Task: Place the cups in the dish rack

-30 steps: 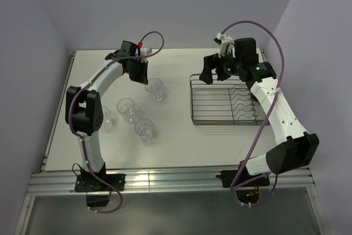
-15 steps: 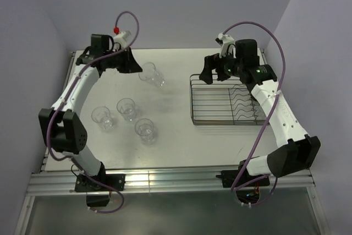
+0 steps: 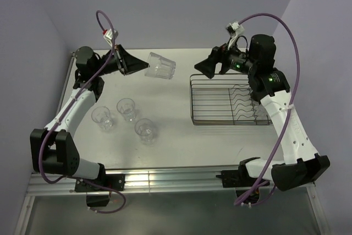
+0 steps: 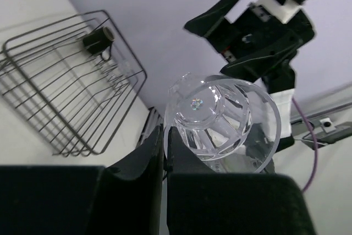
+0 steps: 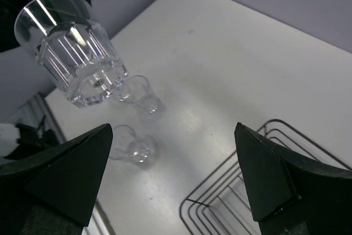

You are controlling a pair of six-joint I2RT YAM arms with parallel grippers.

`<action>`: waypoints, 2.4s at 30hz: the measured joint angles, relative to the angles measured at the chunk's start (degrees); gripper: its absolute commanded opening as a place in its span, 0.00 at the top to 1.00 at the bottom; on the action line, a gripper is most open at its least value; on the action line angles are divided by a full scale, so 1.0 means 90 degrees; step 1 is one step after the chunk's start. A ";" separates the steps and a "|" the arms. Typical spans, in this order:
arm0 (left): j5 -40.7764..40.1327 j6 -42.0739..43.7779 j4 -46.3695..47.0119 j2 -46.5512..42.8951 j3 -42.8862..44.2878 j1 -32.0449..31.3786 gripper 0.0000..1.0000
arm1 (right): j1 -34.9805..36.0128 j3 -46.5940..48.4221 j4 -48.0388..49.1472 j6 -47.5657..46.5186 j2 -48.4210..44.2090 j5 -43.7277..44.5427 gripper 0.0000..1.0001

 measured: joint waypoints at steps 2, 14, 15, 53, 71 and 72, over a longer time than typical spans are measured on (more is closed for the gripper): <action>0.0066 -0.0622 0.0789 -0.0005 -0.0036 0.0005 1.00 | 0.0000 0.0027 0.0114 0.0381 0.0053 -0.0359 0.00; -0.0041 -0.2654 0.3774 -0.0459 -0.0641 0.0012 1.00 | 0.0015 -0.1829 0.5030 0.6266 0.0299 -0.2069 0.00; -0.0073 -0.2756 0.3908 -0.0466 -0.0692 0.0012 1.00 | 0.0019 -0.1831 0.5355 0.6623 0.0350 -0.2096 0.00; -0.0296 -0.3262 0.4466 -0.0345 -0.0801 -0.0153 1.00 | 0.1365 -0.1960 0.7703 0.8308 0.0775 -0.1753 0.00; -0.0627 -0.3041 0.4328 -0.0277 -0.0765 -0.0175 1.00 | 0.1523 -0.1904 0.7456 0.8196 0.0974 -0.1596 0.00; -0.0631 -0.3014 0.4313 -0.0277 -0.0765 -0.0175 1.00 | 0.1528 -0.1887 0.7422 0.8191 0.0991 -0.1586 0.00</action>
